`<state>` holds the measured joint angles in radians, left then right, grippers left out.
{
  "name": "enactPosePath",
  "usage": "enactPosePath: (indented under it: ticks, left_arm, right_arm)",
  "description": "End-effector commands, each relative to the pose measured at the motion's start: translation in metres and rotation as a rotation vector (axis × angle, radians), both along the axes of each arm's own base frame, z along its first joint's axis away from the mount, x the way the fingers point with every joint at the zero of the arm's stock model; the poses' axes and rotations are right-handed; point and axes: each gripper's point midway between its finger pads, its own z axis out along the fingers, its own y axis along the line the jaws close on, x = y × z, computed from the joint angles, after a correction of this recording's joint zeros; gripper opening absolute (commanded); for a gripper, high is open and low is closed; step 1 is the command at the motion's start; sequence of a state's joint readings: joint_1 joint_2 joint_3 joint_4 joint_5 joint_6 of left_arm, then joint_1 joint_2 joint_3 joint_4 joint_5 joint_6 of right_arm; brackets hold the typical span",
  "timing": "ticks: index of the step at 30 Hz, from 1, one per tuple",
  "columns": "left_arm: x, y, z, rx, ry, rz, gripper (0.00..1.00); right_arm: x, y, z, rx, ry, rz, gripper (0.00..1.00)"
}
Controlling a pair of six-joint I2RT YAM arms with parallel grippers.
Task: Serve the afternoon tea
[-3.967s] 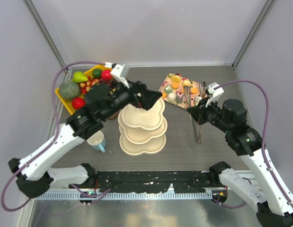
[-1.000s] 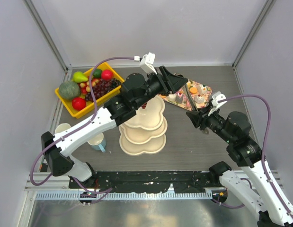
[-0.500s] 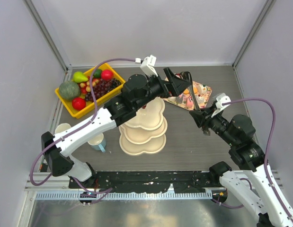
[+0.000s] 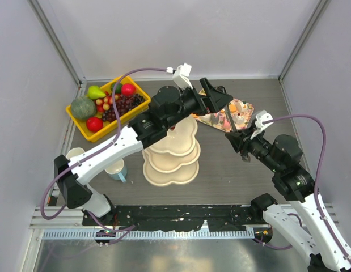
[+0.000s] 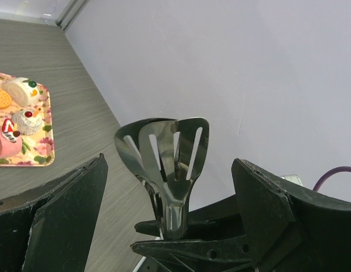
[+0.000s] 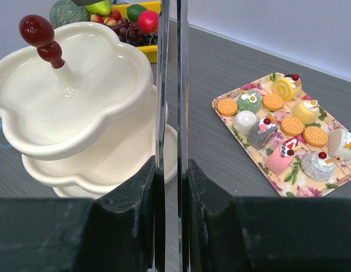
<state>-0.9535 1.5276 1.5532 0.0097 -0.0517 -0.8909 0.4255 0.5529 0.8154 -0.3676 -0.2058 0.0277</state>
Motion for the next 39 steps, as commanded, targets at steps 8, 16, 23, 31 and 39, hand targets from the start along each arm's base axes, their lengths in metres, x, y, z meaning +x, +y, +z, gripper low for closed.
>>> enactPosePath:
  ticks: [8, 16, 23, 31, 39]
  left_arm:
    - [0.020, 0.001, 0.010, 0.002, -0.039, 0.101, 0.91]
    - [0.024, -0.001, 0.003, 0.014, -0.031, 0.115, 0.68]
    - [0.026, -0.002, 0.000, 0.020, -0.019, 0.121, 0.79]
    - [0.028, -0.002, -0.003, 0.022, -0.010, 0.131, 0.68]
    - [0.029, 0.001, -0.008, -0.043, 0.014, 0.107, 0.39]
  right_arm:
    - [0.003, 0.006, 0.006, 0.002, -0.006, 0.027, 0.22]
    - [0.003, 0.012, 0.000, -0.023, 0.023, 0.056, 0.23]
    - [0.007, 0.010, -0.004, -0.078, 0.045, 0.025, 0.22]
    - [0.009, 0.010, -0.008, -0.124, 0.056, 0.002, 0.22]
    - [0.003, 0.009, -0.006, -0.131, 0.048, 0.006, 0.31]
